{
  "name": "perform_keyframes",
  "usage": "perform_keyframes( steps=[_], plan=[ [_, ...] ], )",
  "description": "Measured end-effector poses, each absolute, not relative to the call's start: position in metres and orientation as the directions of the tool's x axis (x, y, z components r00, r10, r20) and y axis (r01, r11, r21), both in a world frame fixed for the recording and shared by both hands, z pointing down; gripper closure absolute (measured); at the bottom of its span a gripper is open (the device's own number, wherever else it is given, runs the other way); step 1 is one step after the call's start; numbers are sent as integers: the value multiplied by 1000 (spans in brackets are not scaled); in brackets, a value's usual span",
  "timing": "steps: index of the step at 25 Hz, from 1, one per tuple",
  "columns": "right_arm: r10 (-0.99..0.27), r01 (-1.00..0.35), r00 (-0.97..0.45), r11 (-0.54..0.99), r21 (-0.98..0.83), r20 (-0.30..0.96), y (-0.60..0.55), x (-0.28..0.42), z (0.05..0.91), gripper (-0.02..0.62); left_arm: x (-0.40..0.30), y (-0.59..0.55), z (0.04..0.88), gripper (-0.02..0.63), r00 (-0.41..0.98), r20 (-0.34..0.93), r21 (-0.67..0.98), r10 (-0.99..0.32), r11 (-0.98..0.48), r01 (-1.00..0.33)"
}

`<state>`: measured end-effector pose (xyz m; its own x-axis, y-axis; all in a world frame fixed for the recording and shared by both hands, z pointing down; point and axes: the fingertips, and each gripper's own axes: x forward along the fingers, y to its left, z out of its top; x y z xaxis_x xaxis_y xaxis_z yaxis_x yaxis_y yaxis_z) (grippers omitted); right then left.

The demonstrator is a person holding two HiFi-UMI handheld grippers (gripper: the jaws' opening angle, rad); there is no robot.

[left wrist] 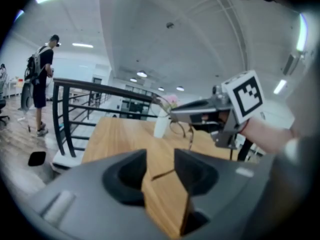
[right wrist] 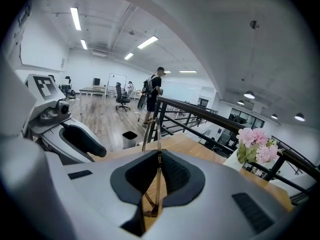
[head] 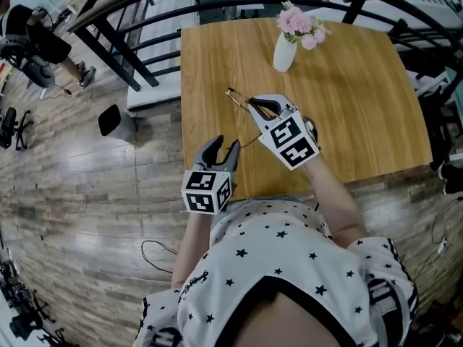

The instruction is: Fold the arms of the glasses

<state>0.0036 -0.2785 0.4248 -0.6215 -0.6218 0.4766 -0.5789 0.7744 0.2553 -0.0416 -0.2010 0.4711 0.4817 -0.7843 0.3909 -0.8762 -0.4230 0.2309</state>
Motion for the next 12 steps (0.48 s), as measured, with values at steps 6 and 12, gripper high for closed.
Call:
perform_keyframes(
  steps=[6, 12],
  plan=[
    [-640, -592, -618, 761, 267, 457, -284, 7, 414, 575, -41, -195, 477, 436, 484, 399, 226, -779, -427, -875],
    [-649, -595, -622, 756, 274, 439, -288, 6, 404, 575, -45, -195, 488, 430, 465, 431, 204, -773, -419, -885]
  ],
)
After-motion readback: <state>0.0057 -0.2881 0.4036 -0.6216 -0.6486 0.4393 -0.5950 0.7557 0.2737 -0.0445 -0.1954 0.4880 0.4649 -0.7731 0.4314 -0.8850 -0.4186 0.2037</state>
